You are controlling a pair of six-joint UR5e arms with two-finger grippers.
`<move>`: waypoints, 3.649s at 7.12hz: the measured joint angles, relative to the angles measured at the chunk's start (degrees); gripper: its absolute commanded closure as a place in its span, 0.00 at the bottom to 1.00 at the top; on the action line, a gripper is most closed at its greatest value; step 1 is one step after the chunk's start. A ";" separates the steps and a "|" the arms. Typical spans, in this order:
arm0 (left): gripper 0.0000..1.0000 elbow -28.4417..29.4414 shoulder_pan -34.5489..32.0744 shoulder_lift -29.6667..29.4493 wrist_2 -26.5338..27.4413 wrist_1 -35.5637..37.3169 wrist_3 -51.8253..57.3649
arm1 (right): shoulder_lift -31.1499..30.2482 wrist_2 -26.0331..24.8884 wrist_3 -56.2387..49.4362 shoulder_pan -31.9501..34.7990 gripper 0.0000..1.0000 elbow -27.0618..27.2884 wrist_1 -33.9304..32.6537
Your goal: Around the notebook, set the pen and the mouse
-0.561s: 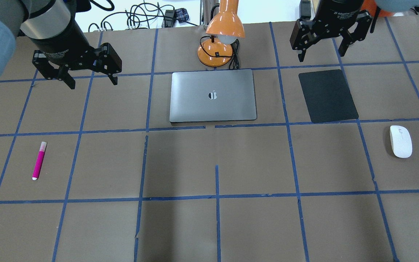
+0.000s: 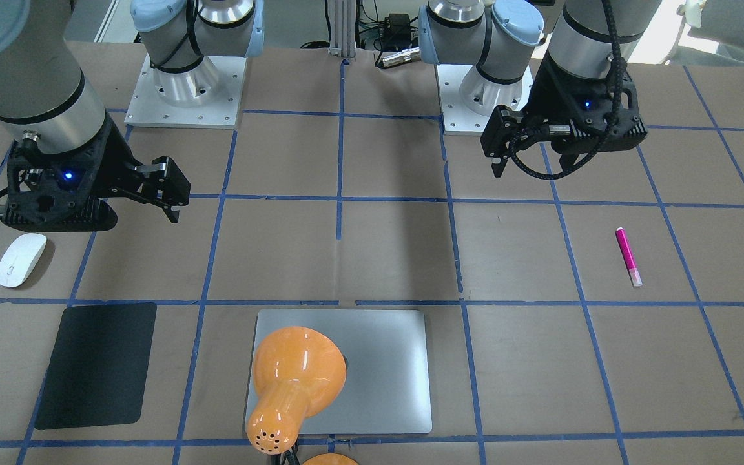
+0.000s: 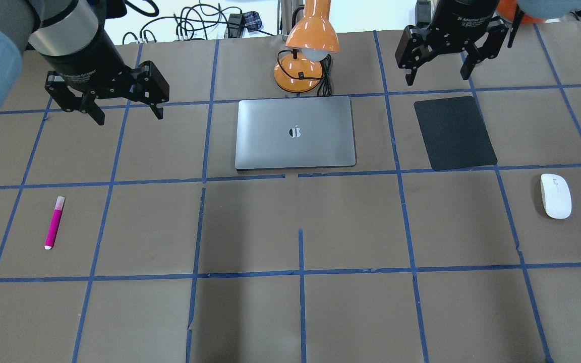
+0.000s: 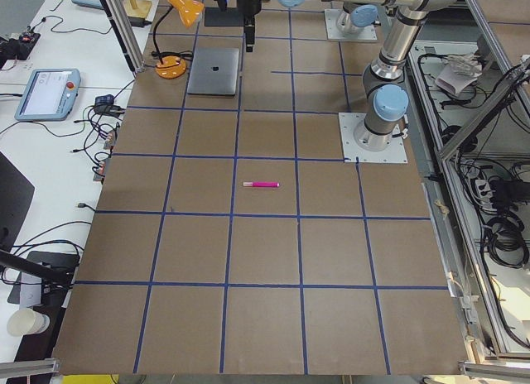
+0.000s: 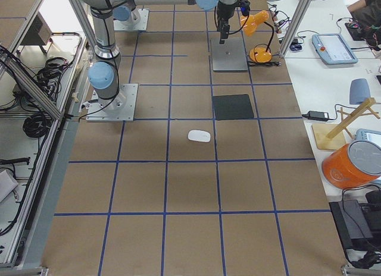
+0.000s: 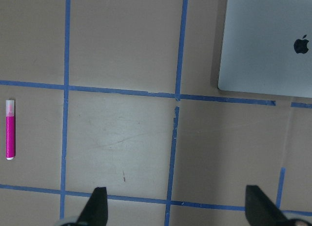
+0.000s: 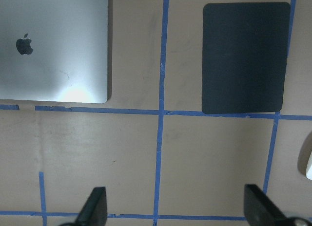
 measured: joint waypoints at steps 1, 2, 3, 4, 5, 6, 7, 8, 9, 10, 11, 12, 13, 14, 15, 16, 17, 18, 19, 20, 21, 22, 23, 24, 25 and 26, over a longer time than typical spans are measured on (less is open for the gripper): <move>0.00 -0.35 0.12 0.65 0.31 -0.24 0.25 | 0.03 0.71 -0.26 -0.24 0.00 0.05 -0.17; 0.00 -0.87 0.74 1.55 1.54 -0.89 0.50 | 0.26 1.62 -1.77 -1.29 0.00 0.41 -0.61; 0.00 -1.47 2.32 2.35 2.97 -1.33 0.97 | 0.67 1.74 -5.35 -4.26 0.00 1.06 -1.06; 0.00 -1.95 5.67 2.96 3.46 -1.40 4.36 | 1.38 1.76 -10.29 -9.97 0.00 2.79 -1.48; 0.00 -2.59 11.04 3.20 3.39 -1.44 11.97 | 2.51 1.76 -15.40 -16.54 0.00 6.18 -4.06; 0.00 -4.63 18.32 2.90 3.21 -0.55 22.01 | 3.92 1.52 -21.14 -22.58 0.00 11.24 -10.44; 0.00 -9.06 25.93 2.04 2.62 4.31 32.04 | 5.47 0.74 -24.85 -27.30 0.00 16.63 -18.28; 0.00 -15.13 32.36 0.94 1.24 13.33 41.12 | 7.54 -0.68 -27.30 -31.27 0.00 21.91 -26.36; 0.00 -21.97 37.05 -1.17 -0.77 25.00 48.39 | 9.42 -1.69 -29.54 -34.31 0.00 26.14 -32.90; 0.01 -27.46 39.52 -4.87 -2.13 35.58 52.11 | 10.46 -2.29 -30.70 -36.23 0.00 28.91 -36.70; 0.02 -30.37 40.50 -9.05 -2.51 42.24 53.43 | 10.88 -3.15 -31.04 -37.03 0.00 30.43 -37.84; 0.06 -31.48 40.95 -13.09 -2.59 46.35 53.85 | 10.92 -4.28 -30.88 -37.35 0.00 31.51 -38.03; 0.27 -31.94 41.18 -16.03 -2.60 49.28 53.97 | 10.82 -4.89 -30.47 -37.42 0.00 32.25 -38.04; 0.69 -32.15 41.32 -17.77 -2.63 51.27 54.01 | 10.89 -5.12 -30.11 -37.42 0.20 32.61 -38.11; 0.93 -32.23 41.35 -18.63 -2.65 52.13 54.02 | 11.04 -5.18 -29.96 -37.42 0.72 32.77 -38.18; 1.00 -32.23 41.35 -18.94 -2.65 52.47 54.04 | 11.21 -5.21 -29.89 -37.42 0.91 32.82 -38.17; 1.00 -32.27 41.34 -19.00 -2.65 52.56 54.06 | 11.43 -5.18 -29.84 -37.41 0.98 32.81 -38.11; 1.00 -32.29 41.33 -19.01 -2.67 52.56 54.07 | 11.32 -5.12 -29.74 -37.28 0.98 32.52 -37.50; 1.00 -32.30 41.33 -19.03 -2.71 52.52 54.07 | 10.42 -5.02 -28.62 -36.57 0.98 31.15 -35.83; 1.00 -32.27 41.33 -18.98 -2.70 52.43 54.05 | 9.23 -4.94 -25.65 -34.23 0.98 28.27 -32.69; 1.00 -32.06 41.19 -18.51 -2.56 51.82 53.43 | 8.79 -4.86 -22.18 -30.18 0.98 24.65 -28.94; 1.00 -31.86 40.78 -17.35 -2.40 49.93 50.08 | 9.55 -4.29 -18.74 -25.68 0.98 21.23 -26.52; 1.00 -31.87 39.67 -15.87 -2.34 47.49 43.89 | 11.75 -3.47 -16.24 -21.50 0.97 18.31 -26.12; 1.00 -31.96 37.53 -14.31 -2.29 45.27 36.55 | 14.89 -2.91 -14.98 -17.66 0.96 14.58 -26.28; 1.00 -32.27 34.61 -12.95 -2.25 43.86 28.33 | 18.31 -2.66 -14.36 -14.92 0.94 10.45 -25.61; 1.00 -33.00 31.43 -11.91 -2.24 43.29 20.19 | 21.08 -2.58 -14.22 -13.58 0.90 7.73 -24.65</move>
